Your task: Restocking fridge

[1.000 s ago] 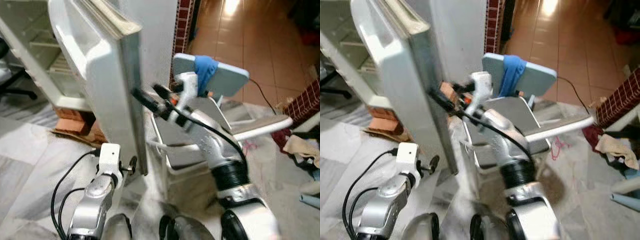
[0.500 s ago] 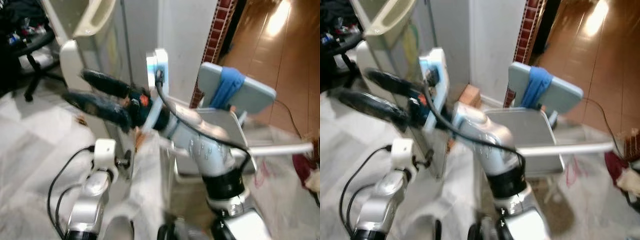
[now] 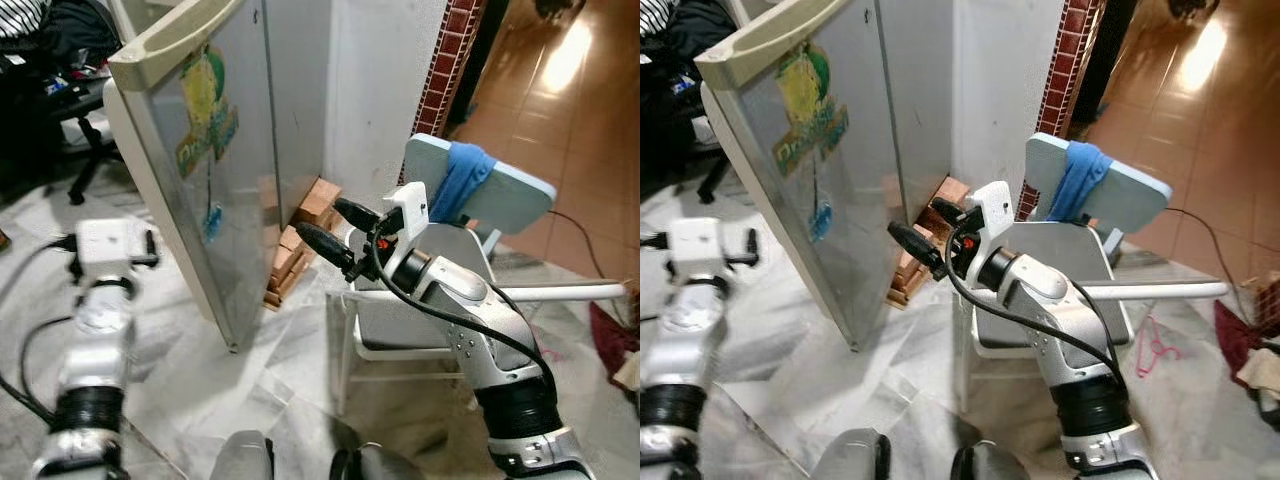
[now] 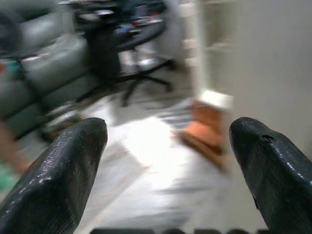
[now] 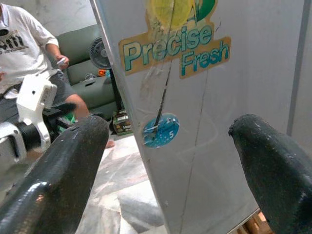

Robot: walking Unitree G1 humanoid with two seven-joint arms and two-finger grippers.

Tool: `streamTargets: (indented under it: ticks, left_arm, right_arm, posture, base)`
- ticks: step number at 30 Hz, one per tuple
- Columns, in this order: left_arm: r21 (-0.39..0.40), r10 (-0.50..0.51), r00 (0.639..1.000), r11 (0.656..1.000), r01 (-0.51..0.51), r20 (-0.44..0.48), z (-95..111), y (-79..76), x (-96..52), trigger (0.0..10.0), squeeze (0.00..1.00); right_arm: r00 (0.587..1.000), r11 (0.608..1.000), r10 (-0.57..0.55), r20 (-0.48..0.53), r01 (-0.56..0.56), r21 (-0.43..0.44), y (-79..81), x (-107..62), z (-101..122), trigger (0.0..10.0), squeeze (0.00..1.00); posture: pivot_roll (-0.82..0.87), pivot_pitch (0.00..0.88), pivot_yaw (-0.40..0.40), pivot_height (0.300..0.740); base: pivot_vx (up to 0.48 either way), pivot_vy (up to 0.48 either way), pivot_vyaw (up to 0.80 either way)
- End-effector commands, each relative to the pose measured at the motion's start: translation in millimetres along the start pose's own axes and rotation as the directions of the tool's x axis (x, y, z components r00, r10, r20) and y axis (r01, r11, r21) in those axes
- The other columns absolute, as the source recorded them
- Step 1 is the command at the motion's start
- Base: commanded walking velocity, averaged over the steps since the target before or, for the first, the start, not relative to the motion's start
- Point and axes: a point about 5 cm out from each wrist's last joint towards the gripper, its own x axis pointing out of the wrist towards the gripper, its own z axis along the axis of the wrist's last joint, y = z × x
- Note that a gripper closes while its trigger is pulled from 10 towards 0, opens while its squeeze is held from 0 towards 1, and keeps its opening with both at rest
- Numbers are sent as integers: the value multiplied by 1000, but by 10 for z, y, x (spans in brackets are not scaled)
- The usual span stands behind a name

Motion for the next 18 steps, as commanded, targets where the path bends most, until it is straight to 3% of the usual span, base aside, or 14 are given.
streamTargets:
  ticks: [1, 5, 8, 10, 13, 18]
  left_arm:
    - [-14, 111, 994, 994, -111, 0, 22, 268, 66, 10000, 0]
    - [-23, 163, 987, 986, -163, -6, -46, 446, 50, 10000, 0]
    - [-31, 139, 990, 990, -139, -2, -117, 401, -21, 10000, 0]
    - [-33, 75, 997, 997, -74, 33, -186, 243, -150, 10000, 0]
    - [-43, 21, 999, 999, -20, 41, -264, 70, -303, 10000, 0]
    - [-33, -27, 998, 999, 30, 65, -304, -101, -488, 10000, 0]
  right_arm:
    - [1000, 998, -16, 15, 17, -52, 15, -32, 16, 10000, 0]
    - [999, 998, -40, 23, 41, -41, 12, -77, -31, 10000, 0]
    - [998, 998, -55, 31, 56, -30, 3, -112, -39, 10000, 0]
    - [995, 990, -97, 38, 100, -102, -52, -190, -32, 10000, 0]
    - [987, 979, -162, 23, 163, -124, -160, -300, -69, 10000, 0]
    - [979, 965, -203, -5, 199, -170, -279, -411, -93, 10000, 0]
  posture:
    - [91, 67, -19, 740]
    - [95, 70, -17, 740]
    - [98, 72, -16, 740]
    - [99, 74, -10, 740]
    - [104, 77, -7, 740]
    - [118, 85, 0, 740]
  base:
    - [0, 0, 0]
    - [0, 0, 0]
    - [0, 165, 0]
    - [0, 480, 0]
    - [0, 480, 0]
    - [0, 480, -643]
